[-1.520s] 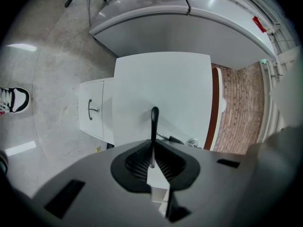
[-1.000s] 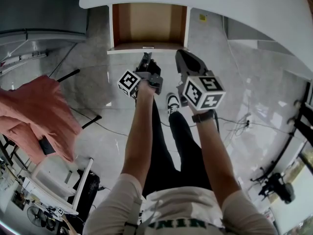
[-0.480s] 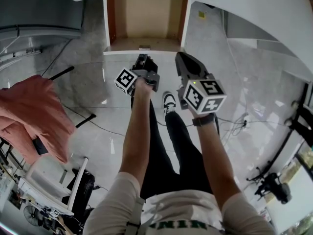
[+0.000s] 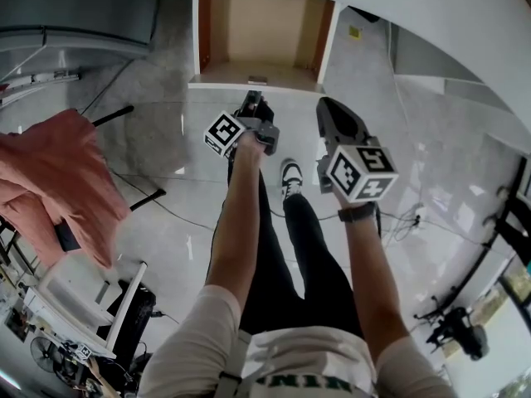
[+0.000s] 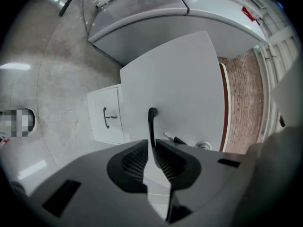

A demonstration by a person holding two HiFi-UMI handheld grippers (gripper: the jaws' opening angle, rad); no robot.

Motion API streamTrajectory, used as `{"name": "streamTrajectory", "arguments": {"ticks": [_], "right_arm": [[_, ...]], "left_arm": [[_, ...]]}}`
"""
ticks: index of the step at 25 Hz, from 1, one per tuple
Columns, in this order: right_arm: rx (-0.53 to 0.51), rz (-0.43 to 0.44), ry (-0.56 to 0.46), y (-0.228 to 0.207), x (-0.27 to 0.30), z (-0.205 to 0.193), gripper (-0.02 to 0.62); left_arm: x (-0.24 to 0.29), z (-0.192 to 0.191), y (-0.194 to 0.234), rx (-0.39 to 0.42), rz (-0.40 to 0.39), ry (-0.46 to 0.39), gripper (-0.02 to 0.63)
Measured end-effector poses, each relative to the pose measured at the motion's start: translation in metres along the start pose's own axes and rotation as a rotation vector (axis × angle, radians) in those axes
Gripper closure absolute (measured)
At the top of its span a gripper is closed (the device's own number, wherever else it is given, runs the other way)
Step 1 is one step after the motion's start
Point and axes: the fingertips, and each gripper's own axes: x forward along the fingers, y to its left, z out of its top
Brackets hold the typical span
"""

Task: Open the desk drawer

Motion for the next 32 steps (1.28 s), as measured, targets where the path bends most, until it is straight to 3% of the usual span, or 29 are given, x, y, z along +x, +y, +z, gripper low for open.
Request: {"name": "streamTrajectory", "arguments": {"ticks": [3, 11, 15, 23, 29, 32], "right_arm": [[-0.011, 0.004, -0.001, 0.003, -0.003, 0.004, 0.594], [-0.030, -0.008, 0.028, 0.010, -0.016, 0.006, 0.594], [-0.037, -0.003, 0.024, 0.023, -0.026, 0.013, 0.594], [-0.081, 0.002, -0.036, 0.063, -0.078, 0.059, 0.594], [-0.185, 0.011, -0.145, 0.103, -0.128, 0.118, 0.594], [-0.247, 0.016, -0.210, 0.113, -0.147, 0.143, 0.594]], "left_arm": [[-0.004, -0.001, 0.008, 0.042, 0.073, 0.024, 0.541], [-0.065, 0.003, 0.030, 0.081, 0.263, 0.039, 0.541], [-0.106, 0.007, 0.011, 0.162, 0.321, 0.084, 0.557], [-0.149, 0.012, -0.135, 0.378, 0.301, 0.161, 0.594], [-0.160, 0.020, -0.251, 0.698, 0.271, 0.192, 0.604], [-0.161, 0.025, -0.305, 0.864, 0.244, 0.161, 0.604]]}}
